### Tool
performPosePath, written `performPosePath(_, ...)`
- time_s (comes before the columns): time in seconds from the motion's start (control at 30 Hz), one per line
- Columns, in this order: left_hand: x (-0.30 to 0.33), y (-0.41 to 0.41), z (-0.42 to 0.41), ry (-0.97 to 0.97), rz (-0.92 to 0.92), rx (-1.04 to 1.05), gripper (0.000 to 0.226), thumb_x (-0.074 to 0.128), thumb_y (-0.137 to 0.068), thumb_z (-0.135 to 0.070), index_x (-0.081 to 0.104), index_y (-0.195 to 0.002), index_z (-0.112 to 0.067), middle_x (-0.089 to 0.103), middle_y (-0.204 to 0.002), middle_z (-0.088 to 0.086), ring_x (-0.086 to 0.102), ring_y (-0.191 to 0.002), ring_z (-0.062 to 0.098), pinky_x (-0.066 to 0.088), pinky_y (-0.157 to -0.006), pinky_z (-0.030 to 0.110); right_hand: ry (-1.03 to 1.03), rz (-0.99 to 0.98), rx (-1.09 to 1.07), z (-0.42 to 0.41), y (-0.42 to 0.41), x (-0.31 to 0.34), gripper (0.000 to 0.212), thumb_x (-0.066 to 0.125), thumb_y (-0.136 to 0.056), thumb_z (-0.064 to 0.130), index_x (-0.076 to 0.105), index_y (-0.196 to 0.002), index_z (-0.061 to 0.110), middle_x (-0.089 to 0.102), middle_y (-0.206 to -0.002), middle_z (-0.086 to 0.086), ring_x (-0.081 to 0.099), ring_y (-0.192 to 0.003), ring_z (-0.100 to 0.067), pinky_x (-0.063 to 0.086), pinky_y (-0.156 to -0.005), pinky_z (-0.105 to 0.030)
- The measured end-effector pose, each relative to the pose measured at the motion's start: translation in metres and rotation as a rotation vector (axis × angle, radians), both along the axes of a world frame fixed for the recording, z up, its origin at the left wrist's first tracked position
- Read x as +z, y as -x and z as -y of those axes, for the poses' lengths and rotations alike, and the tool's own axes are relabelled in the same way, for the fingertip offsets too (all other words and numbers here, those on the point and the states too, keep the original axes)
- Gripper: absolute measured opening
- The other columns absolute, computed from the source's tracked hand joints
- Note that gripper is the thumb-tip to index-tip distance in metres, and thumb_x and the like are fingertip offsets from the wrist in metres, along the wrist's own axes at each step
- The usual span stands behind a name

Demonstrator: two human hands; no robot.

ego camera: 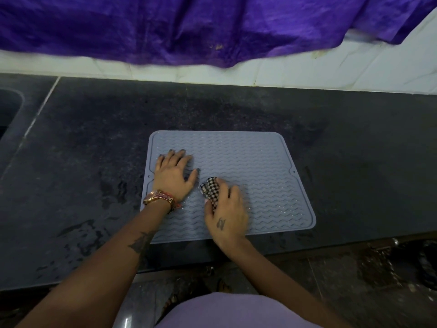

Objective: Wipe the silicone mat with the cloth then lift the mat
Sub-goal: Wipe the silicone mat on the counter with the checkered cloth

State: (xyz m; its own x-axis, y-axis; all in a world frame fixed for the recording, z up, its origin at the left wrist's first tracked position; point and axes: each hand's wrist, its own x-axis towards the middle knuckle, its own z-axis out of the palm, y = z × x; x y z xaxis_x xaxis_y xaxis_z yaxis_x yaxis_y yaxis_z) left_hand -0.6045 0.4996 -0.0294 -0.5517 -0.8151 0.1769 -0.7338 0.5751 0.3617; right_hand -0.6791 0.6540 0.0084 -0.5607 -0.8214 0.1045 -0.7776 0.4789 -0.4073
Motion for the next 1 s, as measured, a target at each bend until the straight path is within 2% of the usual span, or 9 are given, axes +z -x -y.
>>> performPosePath(0.1, 0.0, 0.0, 0.0, 0.0, 0.005, -0.004, 0.063, 0.033, -0.083, -0.053, 0.048, -0.134, -0.018, 0.042, -0.145, 0.005, 0.028, -0.138, 0.027, 0.01, -0.117, 0.042, -0.017, -0.053, 0.042, -0.001, -0.01, -0.003, 0.05, 0.052, -0.087, 0.031, 0.041, -0.134, 0.017, 0.047, -0.115, -0.011, 0.05, -0.099, -0.024, 0.048, -0.072, -0.035)
performPosePath(0.27, 0.002, -0.002, -0.001, -0.016, 0.013, -0.009, 0.064, 0.031, -0.083, -0.053, 0.046, -0.135, -0.018, 0.04, -0.146, 0.005, 0.026, -0.139, 0.026, 0.008, -0.117, 0.041, 0.021, 0.02, 0.014, 0.005, -0.01, -0.001, 0.05, 0.055, -0.084, 0.033, 0.041, -0.13, 0.019, 0.047, -0.113, -0.008, 0.051, -0.1, -0.021, 0.048, -0.072, -0.034)
performPosePath(0.37, 0.005, -0.003, -0.002, -0.058, -0.008, -0.029, 0.063, 0.031, -0.084, -0.05, 0.045, -0.137, -0.019, 0.037, -0.148, 0.004, 0.023, -0.141, 0.025, 0.006, -0.117, 0.04, -0.004, -0.032, 0.059, 0.002, -0.021, -0.004, 0.051, 0.056, -0.084, 0.032, 0.043, -0.131, 0.018, 0.049, -0.112, -0.009, 0.052, -0.097, -0.022, 0.047, -0.064, -0.031)
performPosePath(0.43, 0.009, -0.006, 0.0, -0.109, -0.098, -0.045, 0.054, 0.04, -0.089, -0.042, 0.046, -0.136, -0.017, 0.038, -0.147, 0.005, 0.025, -0.14, 0.025, 0.008, -0.117, 0.038, -0.008, -0.045, 0.079, 0.003, -0.02, -0.004, 0.05, 0.054, -0.085, 0.033, 0.042, -0.131, 0.019, 0.048, -0.113, -0.009, 0.052, -0.097, -0.022, 0.047, -0.065, -0.031)
performPosePath(0.53, 0.015, -0.019, 0.005, -0.132, -0.233, -0.02, 0.048, 0.044, -0.087, -0.031, 0.051, -0.132, -0.013, 0.044, -0.142, 0.008, 0.033, -0.136, 0.028, 0.015, -0.116, 0.043, 0.006, 0.072, 0.044, 0.009, -0.014, -0.003, 0.053, 0.054, -0.085, 0.036, 0.036, -0.132, 0.022, 0.045, -0.116, -0.006, 0.051, -0.101, -0.023, 0.048, -0.073, -0.034)
performPosePath(0.6, 0.017, -0.033, 0.009, -0.077, -0.198, 0.045, 0.052, 0.039, -0.082, -0.032, 0.054, -0.129, -0.014, 0.048, -0.14, 0.007, 0.035, -0.135, 0.028, 0.01, -0.117, 0.046, 0.031, 0.095, 0.031, 0.011, -0.02, 0.0, 0.055, 0.054, -0.084, 0.038, 0.036, -0.133, 0.022, 0.046, -0.116, -0.007, 0.052, -0.1, -0.024, 0.048, -0.072, -0.035)
performPosePath(0.73, 0.013, -0.061, 0.019, -0.018, -0.085, 0.088, 0.052, 0.034, -0.082, -0.028, 0.057, -0.126, -0.013, 0.051, -0.137, 0.008, 0.034, -0.135, 0.033, 0.001, -0.116, 0.049, -0.059, -0.047, 0.129, 0.01, -0.031, -0.003, 0.053, 0.045, -0.088, 0.038, 0.03, -0.137, 0.023, 0.041, -0.122, -0.008, 0.05, -0.102, -0.023, 0.048, -0.07, -0.034)
performPosePath(0.87, 0.008, -0.072, 0.023, 0.062, 0.021, 0.048, 0.046, 0.034, -0.087, -0.025, 0.059, -0.123, -0.01, 0.055, -0.133, 0.011, 0.038, -0.132, 0.038, 0.003, -0.115, 0.053, -0.015, 0.046, 0.123, 0.021, -0.033, 0.002, 0.052, 0.052, -0.085, 0.036, 0.035, -0.131, 0.022, 0.046, -0.119, -0.007, 0.056, -0.096, -0.024, 0.049, -0.069, -0.035)
performPosePath(1.0, 0.006, -0.071, 0.019, 0.105, 0.036, 0.037, 0.042, 0.036, -0.089, -0.021, 0.06, -0.121, -0.006, 0.057, -0.129, 0.015, 0.04, -0.13, 0.041, 0.002, -0.115, 0.053, -0.049, -0.014, 0.21, 0.021, -0.053, -0.002, 0.049, 0.047, -0.088, 0.032, 0.032, -0.134, 0.024, 0.04, -0.121, -0.007, 0.05, -0.099, -0.022, 0.048, -0.068, -0.034)
